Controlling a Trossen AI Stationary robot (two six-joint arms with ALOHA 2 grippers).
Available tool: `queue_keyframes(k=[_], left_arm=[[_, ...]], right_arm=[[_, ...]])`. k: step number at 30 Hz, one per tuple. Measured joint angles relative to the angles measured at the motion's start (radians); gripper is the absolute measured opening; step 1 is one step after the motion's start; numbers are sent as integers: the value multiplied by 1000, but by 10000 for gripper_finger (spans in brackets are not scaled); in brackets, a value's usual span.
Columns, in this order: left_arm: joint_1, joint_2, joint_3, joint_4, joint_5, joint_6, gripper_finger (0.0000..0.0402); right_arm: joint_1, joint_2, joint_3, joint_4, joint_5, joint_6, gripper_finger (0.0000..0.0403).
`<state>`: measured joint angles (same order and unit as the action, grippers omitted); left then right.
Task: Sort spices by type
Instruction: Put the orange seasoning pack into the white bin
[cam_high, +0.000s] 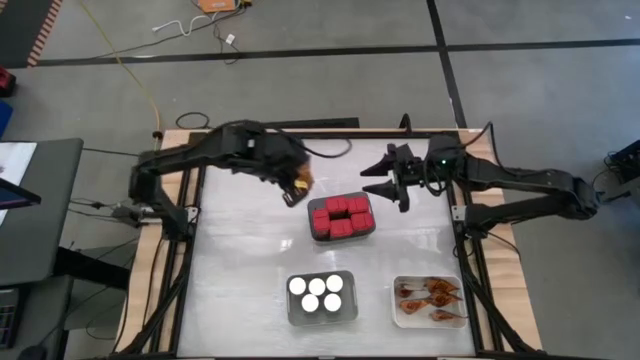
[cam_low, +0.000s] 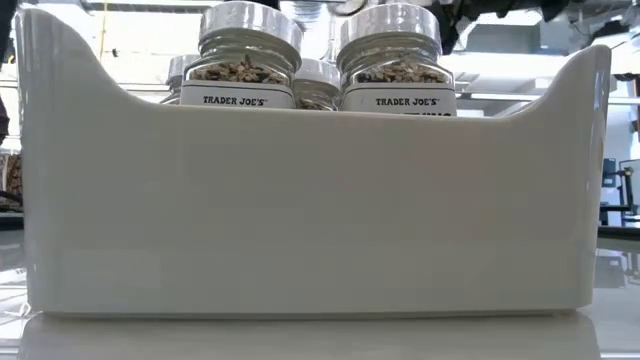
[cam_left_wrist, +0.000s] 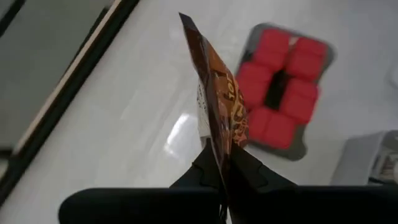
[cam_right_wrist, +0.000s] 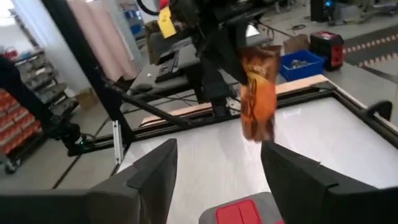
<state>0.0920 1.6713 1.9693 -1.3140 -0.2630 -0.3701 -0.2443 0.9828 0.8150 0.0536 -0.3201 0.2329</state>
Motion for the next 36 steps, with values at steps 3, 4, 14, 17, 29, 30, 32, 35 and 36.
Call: queue_keyframes(k=[3,4,14,17,29,30,32,35,36], left_arm=[[-28,72,98,7,4,58,0],[-36,91,123,11,8,73,0],[-64,172,205,100,58,97,0],[-70,174,205,99,62,85,0],[-81,177,203,86,53,73,0],[-81,178,203,78,49,70,0],[-81,179,203,54,37,66,0],[-81,179,203,30,22,61,0],[-80,179,203,29,22,61,0]], right_arm=[[24,24,15,0,1,-49,260],[34,34,18,-1,1,-70,260],[102,159,72,12,61,-166,260],[102,195,100,14,65,-166,260],[106,348,228,-11,69,-181,260],[106,348,235,-35,69,-181,260],[102,342,253,-93,68,-185,260],[77,308,272,-212,64,-190,260],[65,296,277,-227,63,-190,260]])
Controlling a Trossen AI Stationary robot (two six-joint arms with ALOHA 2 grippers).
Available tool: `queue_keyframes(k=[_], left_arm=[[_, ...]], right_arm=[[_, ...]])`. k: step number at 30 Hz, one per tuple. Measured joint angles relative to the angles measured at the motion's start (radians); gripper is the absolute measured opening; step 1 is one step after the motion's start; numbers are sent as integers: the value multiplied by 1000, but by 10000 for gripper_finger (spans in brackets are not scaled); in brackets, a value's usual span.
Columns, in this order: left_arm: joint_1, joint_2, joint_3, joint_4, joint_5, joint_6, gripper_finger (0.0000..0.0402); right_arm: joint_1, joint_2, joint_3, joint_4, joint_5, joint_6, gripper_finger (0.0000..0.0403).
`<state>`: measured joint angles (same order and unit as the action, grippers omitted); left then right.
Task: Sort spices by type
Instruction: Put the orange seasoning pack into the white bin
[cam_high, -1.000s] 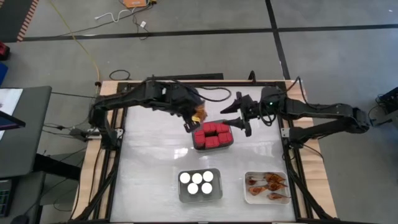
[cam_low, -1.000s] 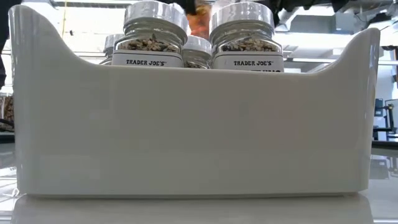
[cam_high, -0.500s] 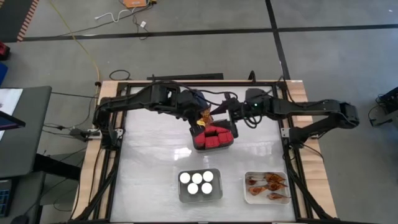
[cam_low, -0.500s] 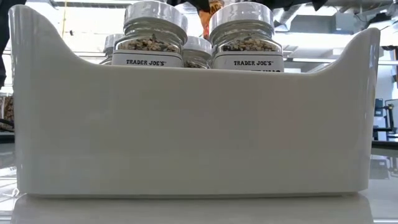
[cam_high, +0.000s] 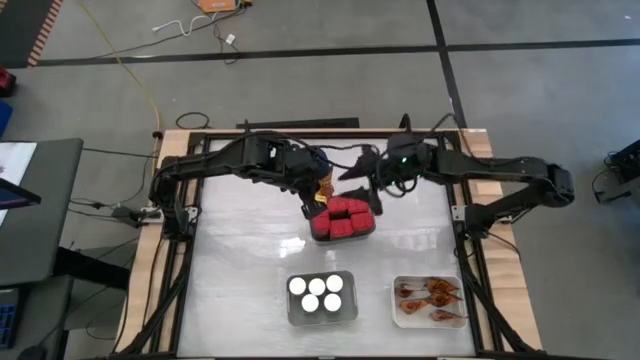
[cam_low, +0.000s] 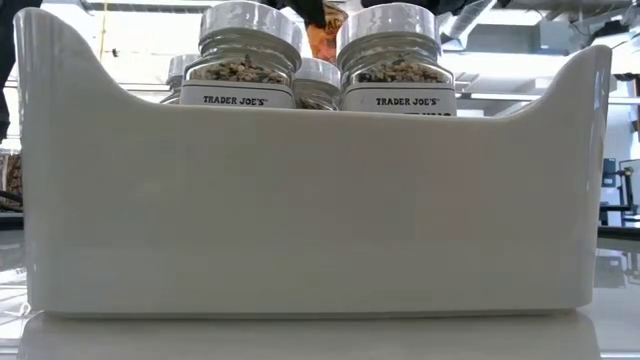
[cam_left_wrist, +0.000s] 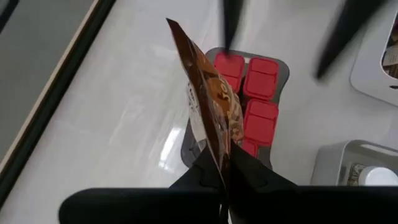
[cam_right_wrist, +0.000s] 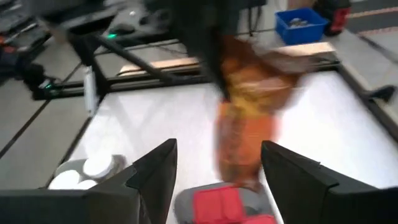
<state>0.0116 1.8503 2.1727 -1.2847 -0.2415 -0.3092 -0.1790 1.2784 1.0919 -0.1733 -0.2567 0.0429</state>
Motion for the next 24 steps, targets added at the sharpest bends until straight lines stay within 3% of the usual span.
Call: queue_keyframes(k=[7,21,24], left_arm=[[0,0,0,44,12,27,0],[1,0,-1,84,30,62,0],[1,0,-1,86,32,62,0]], right_arm=[[-52,-40,1,-12,0,-21,260],[16,57,1,117,-54,-44,259],[19,67,1,113,-53,-44,240]])
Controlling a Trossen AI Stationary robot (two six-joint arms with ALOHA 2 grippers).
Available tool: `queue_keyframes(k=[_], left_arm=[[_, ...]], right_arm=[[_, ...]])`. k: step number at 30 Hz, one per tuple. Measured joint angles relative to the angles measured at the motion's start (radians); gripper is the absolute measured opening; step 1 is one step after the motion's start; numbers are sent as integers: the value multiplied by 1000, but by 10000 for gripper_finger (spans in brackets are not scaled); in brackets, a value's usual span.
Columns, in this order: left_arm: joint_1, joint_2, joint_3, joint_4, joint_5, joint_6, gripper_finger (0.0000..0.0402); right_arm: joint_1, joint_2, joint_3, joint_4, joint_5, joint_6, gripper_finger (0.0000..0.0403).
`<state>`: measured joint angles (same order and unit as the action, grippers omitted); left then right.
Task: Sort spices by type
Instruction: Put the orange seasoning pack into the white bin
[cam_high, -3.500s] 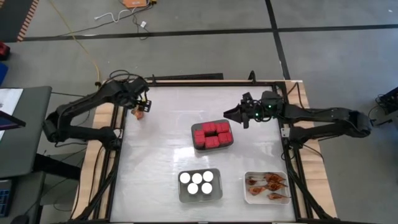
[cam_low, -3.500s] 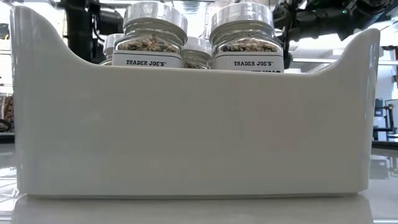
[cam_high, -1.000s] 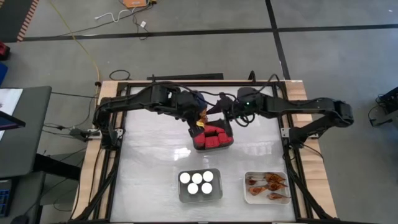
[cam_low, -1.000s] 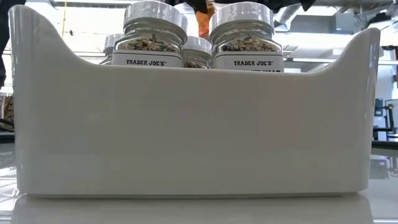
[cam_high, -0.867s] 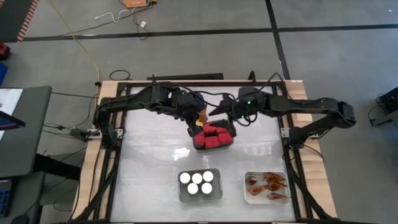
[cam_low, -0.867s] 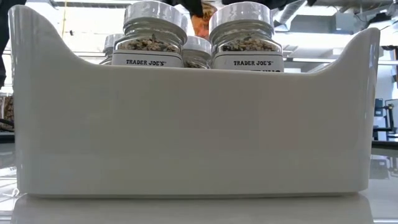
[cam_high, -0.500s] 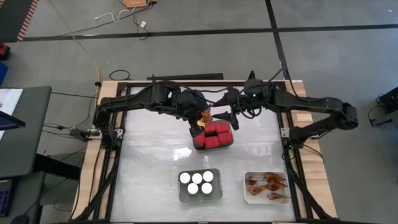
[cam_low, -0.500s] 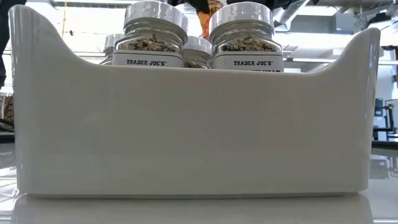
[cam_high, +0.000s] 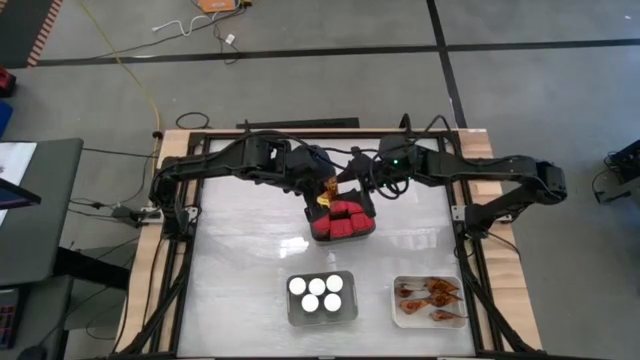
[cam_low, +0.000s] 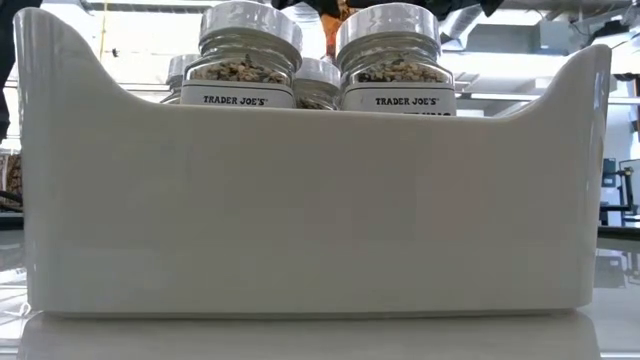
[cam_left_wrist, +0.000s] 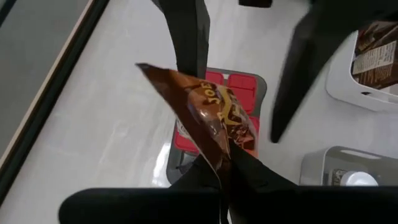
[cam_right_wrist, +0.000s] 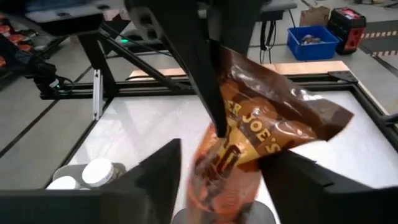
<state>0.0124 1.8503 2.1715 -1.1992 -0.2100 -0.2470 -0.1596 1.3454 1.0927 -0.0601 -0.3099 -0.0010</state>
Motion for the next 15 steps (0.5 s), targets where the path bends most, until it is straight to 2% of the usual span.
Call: queue_keyframes(k=[3,8,9,15], left_arm=[[0,0,0,6,1,0,0],[0,0,0,6,-1,0,0],[0,0,0,6,-4,0,0],[-2,0,0,4,-5,8,0]], right_arm=[[-1,0,0,-4,4,0,188],[-9,-3,0,-10,7,0,42],[-11,-4,0,-10,6,-3,24],[-11,-4,0,-11,6,-5,18]])
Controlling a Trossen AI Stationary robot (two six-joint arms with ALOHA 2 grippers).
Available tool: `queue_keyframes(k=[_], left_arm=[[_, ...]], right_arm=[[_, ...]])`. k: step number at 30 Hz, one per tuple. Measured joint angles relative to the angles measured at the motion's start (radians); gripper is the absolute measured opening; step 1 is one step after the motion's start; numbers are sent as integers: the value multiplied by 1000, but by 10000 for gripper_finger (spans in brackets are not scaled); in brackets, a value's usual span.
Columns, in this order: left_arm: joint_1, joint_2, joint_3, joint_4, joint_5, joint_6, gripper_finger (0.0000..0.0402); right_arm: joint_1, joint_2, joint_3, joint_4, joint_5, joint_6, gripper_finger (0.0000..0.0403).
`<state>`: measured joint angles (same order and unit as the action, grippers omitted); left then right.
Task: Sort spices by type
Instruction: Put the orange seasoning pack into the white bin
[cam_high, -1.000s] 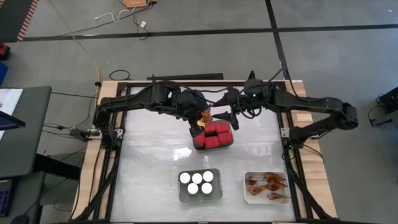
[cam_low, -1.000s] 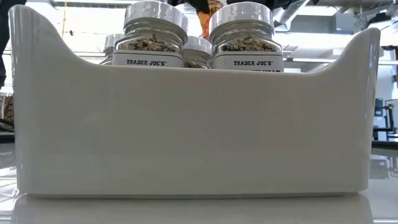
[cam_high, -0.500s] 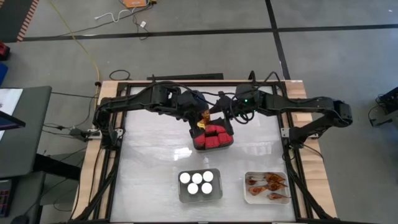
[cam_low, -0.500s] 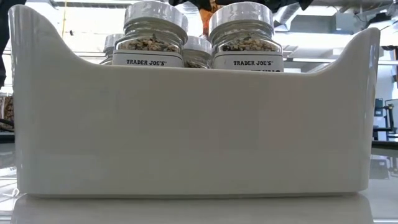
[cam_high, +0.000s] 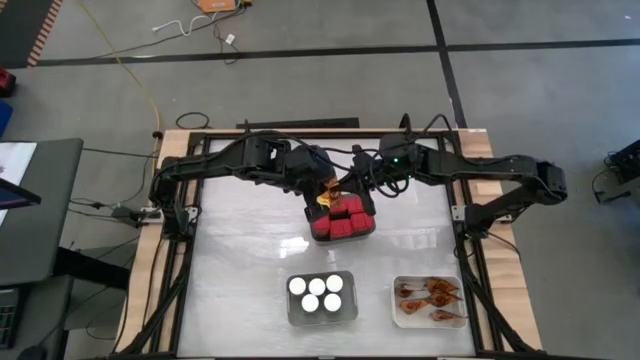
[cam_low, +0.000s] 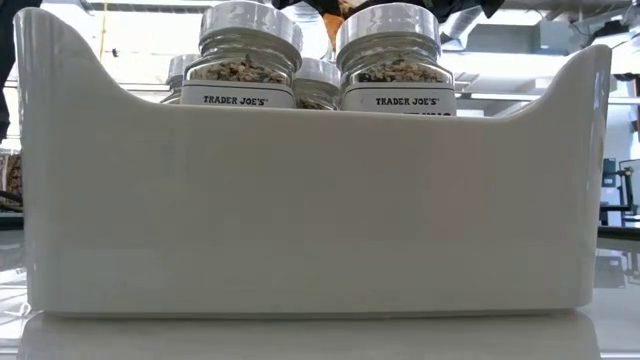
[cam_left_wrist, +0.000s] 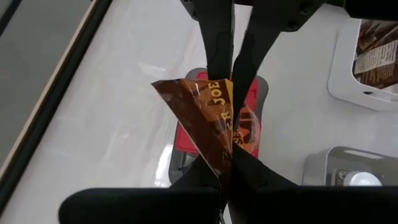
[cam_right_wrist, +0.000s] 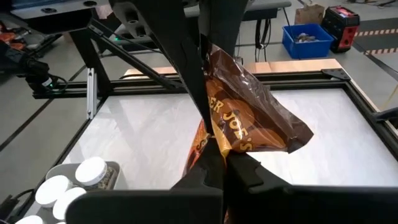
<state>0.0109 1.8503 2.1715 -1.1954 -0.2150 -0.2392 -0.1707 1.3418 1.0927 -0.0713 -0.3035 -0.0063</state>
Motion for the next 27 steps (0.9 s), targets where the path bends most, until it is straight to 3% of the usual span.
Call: queue_keyframes(k=[5,11,17,22,27], left_arm=[[0,9,0,0,-3,-13,28],[2,27,-7,13,-31,12,121],[8,3,-11,-2,-61,3,181],[11,-52,-9,-65,-162,-48,190],[7,-69,-9,-179,-283,-178,190]], right_arm=[[0,0,0,-10,0,-2,14],[-12,-22,-2,-72,30,-2,14],[-21,-116,-2,-237,222,-2,14],[-4,-234,-2,-420,357,52,14],[71,-383,-2,-659,558,155,14]])
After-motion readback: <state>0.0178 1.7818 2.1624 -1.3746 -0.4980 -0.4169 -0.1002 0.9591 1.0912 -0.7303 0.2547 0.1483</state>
